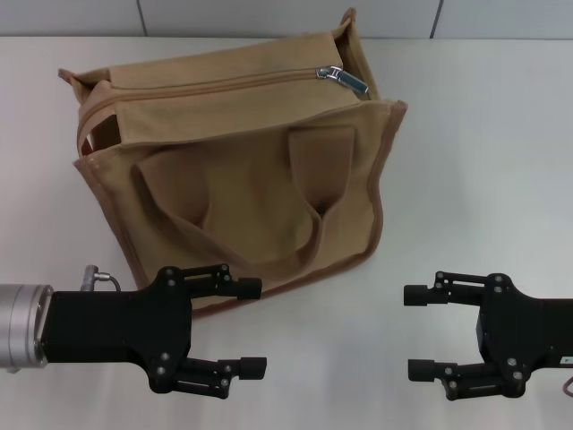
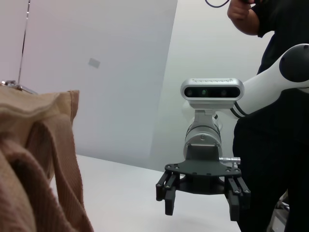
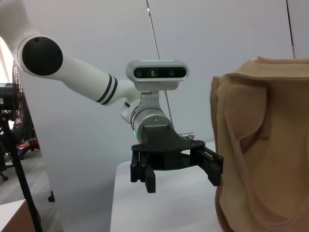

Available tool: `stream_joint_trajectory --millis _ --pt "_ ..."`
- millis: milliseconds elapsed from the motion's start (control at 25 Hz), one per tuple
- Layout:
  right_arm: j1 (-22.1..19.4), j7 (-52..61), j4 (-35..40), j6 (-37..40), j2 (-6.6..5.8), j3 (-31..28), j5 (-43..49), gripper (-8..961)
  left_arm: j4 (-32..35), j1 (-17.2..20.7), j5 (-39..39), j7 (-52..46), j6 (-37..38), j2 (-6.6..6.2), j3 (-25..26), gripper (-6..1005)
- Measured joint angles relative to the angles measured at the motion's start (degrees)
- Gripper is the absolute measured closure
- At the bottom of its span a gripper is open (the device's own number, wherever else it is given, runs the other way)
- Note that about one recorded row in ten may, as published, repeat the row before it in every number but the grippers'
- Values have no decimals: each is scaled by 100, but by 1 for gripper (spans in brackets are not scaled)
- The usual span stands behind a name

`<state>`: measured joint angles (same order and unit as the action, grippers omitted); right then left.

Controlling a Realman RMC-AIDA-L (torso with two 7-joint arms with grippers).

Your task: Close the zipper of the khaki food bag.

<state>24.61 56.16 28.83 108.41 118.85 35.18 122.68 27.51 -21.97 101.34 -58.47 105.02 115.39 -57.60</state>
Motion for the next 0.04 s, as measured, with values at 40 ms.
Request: stream_joint_trajectory --millis 40 --pt "0 0 0 -6 0 -1 -3 164 0 0 0 0 0 0 0 155"
